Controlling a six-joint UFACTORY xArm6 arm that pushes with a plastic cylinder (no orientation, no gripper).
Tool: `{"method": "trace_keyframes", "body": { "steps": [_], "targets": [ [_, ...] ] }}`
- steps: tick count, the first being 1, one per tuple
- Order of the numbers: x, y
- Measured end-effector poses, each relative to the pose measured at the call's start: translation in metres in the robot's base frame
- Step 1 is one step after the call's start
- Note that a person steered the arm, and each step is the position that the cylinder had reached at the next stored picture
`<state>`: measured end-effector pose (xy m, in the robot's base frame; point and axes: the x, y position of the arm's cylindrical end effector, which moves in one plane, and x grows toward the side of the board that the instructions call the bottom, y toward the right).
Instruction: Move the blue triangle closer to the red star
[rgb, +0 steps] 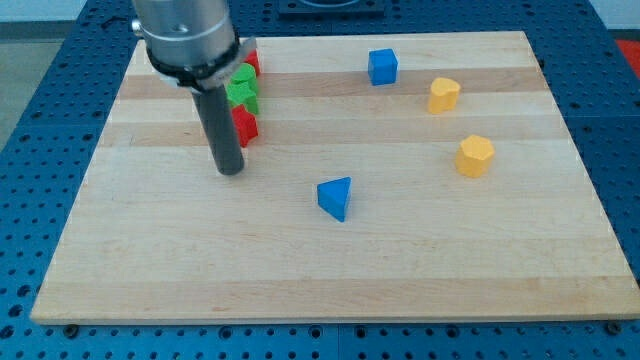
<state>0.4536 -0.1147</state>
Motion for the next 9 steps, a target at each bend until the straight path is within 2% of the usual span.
{"method": "trace_keyframes", "body": {
  "steps": [1,2,3,4,5,6,9],
  "targets": [
    [-0.001,0.047],
    [-0.019,0.101],
    [-0.004,0.153],
    [0.046,0.158],
    [0.056,0.142],
    [0.054,0.117],
    [0.015,0.055]
  ]
}}
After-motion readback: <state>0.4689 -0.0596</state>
